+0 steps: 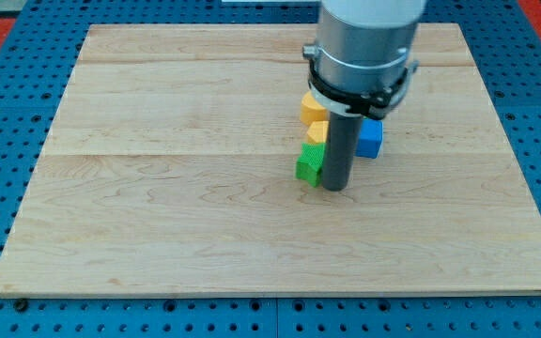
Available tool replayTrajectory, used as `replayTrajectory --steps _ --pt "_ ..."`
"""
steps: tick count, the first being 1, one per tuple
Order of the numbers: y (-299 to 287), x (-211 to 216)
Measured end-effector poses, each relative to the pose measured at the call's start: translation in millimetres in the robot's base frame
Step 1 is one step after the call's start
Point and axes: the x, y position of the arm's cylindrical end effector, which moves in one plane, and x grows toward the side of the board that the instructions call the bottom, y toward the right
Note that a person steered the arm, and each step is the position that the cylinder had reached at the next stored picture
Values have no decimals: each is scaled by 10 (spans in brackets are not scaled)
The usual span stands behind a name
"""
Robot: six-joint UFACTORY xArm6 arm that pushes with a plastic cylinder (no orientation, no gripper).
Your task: Slide the green star to the left of yellow blocks
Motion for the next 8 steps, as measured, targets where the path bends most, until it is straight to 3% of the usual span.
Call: replayTrajectory --steps 2,5,7,8 --pt "-211 -427" --pt "-836 -184" --pt "-724 -668" --pt "-896 -410"
